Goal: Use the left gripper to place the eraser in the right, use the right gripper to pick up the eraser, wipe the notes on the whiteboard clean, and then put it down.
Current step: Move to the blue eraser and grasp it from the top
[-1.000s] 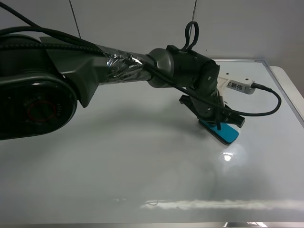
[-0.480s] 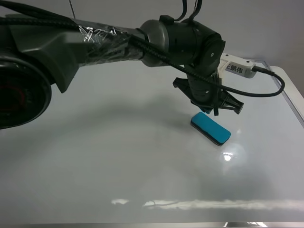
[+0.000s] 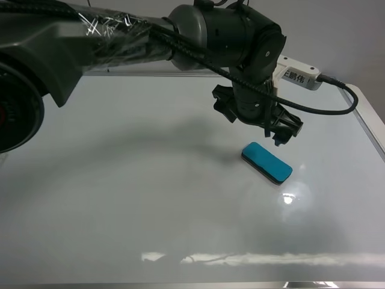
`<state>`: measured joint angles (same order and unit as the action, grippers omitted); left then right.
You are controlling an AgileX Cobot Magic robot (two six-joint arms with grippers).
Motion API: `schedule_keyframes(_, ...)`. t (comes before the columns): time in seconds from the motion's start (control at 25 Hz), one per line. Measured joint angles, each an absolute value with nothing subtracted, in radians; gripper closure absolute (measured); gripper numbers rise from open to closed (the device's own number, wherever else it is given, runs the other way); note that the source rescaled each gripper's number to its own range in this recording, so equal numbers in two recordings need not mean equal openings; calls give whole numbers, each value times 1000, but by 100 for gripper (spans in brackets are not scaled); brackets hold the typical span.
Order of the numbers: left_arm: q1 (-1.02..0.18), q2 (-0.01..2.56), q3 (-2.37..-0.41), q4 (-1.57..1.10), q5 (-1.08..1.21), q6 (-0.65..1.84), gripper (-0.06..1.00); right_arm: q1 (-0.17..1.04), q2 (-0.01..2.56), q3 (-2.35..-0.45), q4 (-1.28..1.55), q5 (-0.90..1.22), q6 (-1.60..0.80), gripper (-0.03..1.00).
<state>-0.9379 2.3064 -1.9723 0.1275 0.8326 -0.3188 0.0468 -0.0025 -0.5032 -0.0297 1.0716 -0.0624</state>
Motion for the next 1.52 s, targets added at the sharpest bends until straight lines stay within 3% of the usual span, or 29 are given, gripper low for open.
schedule_keyframes(0.24,-894,2244,-1972,148,920,-315,-5,47,-2,-503,-30,1072,-62,17)
schedule_keyframes(0.56,-698,2012,-1972,189,1191,-147,-5,47,-2,-503,-30,1072,-62,17)
schedule_keyframes(1.04,-423,1558,-1947,199,1203,-147,-5,47,-2,-503,-30,1072,-62,17)
schedule_keyframes(1.24,-316,1247,-1816,203,1204,-147,-5,47,-2,-503,-30,1072,-62,17)
schedule_keyframes(1.52,-125,683,-1462,304,1206,-147,-5,47,-2,-503,-30,1072,-62,17)
